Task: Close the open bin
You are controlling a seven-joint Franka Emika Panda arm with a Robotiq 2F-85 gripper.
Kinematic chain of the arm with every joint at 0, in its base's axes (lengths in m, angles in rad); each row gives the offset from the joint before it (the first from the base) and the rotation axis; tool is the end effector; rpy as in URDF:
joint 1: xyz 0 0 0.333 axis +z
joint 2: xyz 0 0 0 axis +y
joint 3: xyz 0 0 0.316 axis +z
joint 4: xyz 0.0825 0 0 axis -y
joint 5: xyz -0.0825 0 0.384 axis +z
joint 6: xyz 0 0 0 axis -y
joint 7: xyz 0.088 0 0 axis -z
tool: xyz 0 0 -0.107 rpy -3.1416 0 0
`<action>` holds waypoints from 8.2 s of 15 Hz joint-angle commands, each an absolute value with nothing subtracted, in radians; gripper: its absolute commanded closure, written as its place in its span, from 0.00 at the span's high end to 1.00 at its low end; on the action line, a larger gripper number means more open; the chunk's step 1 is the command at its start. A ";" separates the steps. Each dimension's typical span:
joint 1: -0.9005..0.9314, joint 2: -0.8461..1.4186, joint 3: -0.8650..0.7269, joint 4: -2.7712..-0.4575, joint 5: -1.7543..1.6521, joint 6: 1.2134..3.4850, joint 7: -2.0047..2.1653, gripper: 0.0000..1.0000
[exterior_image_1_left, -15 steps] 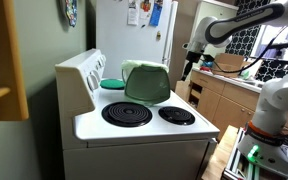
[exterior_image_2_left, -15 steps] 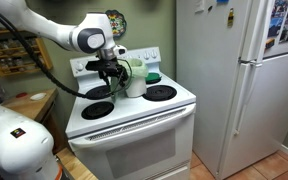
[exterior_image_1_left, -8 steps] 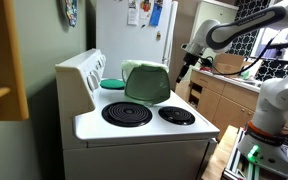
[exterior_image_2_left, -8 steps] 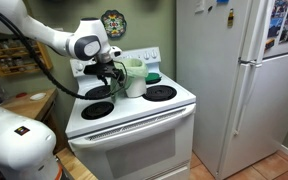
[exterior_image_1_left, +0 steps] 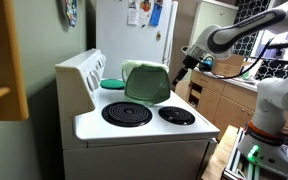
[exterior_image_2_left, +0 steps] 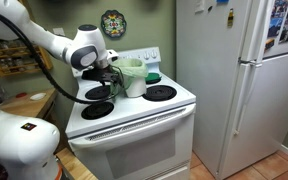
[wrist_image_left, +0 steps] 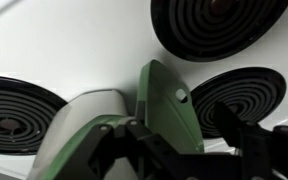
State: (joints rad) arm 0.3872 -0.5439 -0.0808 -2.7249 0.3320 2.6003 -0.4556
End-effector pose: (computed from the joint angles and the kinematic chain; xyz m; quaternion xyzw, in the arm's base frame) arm 0.3761 0.1126 0.4299 -0.9384 -0.2471 -0.2106 0.1186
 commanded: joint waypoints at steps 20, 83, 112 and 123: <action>0.362 -0.520 -0.084 -2.726 0.287 2.570 -0.586 1.00; 0.695 -0.438 -0.402 -2.550 1.108 2.656 -0.136 0.04; 0.172 -0.353 0.060 -2.437 1.624 2.231 0.171 0.04; 0.125 -0.304 0.132 -2.396 1.682 2.291 0.562 0.04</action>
